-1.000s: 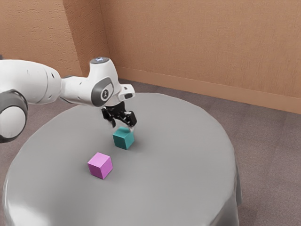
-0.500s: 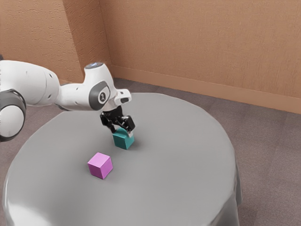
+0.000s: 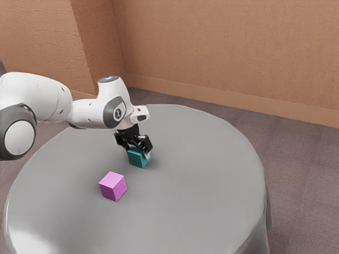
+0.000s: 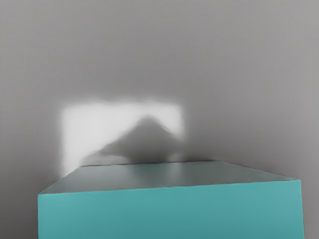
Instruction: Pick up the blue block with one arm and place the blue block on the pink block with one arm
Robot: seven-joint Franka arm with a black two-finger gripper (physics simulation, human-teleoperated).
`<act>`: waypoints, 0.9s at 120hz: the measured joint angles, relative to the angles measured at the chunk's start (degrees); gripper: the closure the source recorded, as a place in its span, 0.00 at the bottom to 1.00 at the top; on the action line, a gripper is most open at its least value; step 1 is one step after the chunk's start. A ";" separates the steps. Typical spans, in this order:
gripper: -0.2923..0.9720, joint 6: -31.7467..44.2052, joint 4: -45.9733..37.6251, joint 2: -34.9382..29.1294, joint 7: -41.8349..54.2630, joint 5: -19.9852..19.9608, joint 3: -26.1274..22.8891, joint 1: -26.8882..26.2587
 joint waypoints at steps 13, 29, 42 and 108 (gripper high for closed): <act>0.23 0.04 0.06 0.48 0.32 -0.01 -0.02 0.00; 0.36 0.13 0.01 0.15 0.51 0.02 -0.09 -0.07; 0.47 0.20 -0.13 -0.37 0.52 0.24 -0.09 -0.06; 0.51 0.45 -28.67 -27.60 -8.68 5.16 -0.14 0.34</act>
